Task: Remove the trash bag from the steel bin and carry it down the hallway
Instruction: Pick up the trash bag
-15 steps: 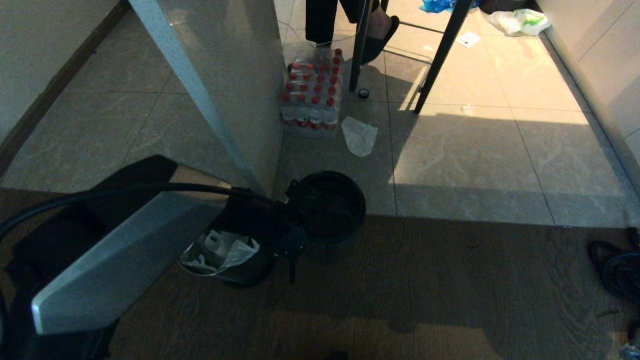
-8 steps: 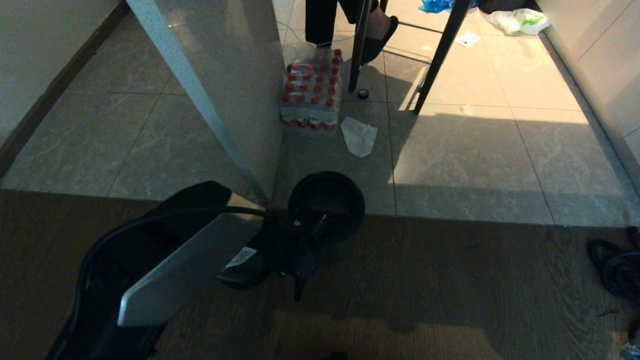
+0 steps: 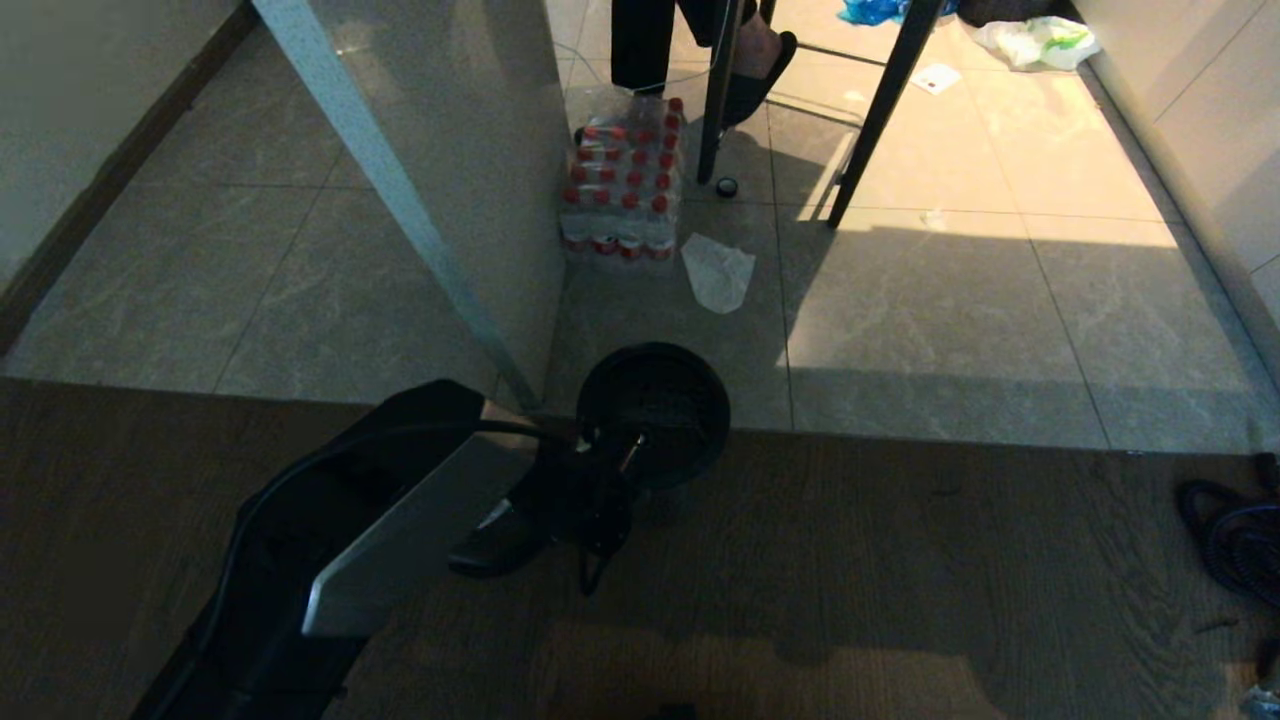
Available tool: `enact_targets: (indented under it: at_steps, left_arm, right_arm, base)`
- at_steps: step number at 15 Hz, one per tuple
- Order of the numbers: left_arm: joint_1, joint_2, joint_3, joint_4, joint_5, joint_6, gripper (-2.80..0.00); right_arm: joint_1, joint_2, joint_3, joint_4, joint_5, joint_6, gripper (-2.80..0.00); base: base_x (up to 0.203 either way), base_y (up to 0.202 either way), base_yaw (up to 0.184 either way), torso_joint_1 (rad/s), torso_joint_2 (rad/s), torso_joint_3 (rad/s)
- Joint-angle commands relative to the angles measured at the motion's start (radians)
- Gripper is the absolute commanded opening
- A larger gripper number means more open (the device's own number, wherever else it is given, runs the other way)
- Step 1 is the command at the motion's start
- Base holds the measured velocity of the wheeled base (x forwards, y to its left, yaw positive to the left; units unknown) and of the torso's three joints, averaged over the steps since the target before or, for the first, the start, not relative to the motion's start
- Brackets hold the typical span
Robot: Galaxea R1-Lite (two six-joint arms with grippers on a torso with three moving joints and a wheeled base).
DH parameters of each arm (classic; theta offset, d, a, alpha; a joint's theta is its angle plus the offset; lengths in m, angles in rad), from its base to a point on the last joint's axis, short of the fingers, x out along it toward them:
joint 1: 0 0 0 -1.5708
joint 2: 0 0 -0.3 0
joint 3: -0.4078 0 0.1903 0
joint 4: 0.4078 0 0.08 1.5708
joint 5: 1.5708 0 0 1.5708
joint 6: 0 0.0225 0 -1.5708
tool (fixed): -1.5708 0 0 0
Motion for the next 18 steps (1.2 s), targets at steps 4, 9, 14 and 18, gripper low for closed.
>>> enact_targets:
  at_steps: [4, 9, 14, 18]
  left_arm:
    - [0.034, 0.031, -0.078, 0.002, 0.030, -0.024, 0.00]
    - [0.069, 0.016, -0.117, 0.011, 0.054, -0.051, 0.00]
    - [0.093, -0.017, -0.128, 0.009, 0.063, -0.051, 0.00]
    - [0.100, -0.056, -0.117, 0.003, 0.062, -0.058, 0.00]
  right_arm:
    - [-0.001, 0.000, 0.000, -0.001, 0.001, 0.000, -2.80]
    - [-0.001, 0.000, 0.000, -0.001, 0.001, 0.000, -2.80]
    - [-0.001, 0.000, 0.000, -0.001, 0.001, 0.000, -2.80]
    - [-0.001, 0.000, 0.000, -0.001, 0.001, 0.000, -2.80]
  base:
    - [0.000, 0.000, 0.000, 0.000, 0.00, 0.000]
    - [0.000, 0.000, 0.000, 0.000, 0.00, 0.000]
    - [0.000, 0.000, 0.000, 0.000, 0.00, 0.000]
    - [0.000, 0.000, 0.000, 0.000, 0.00, 0.000]
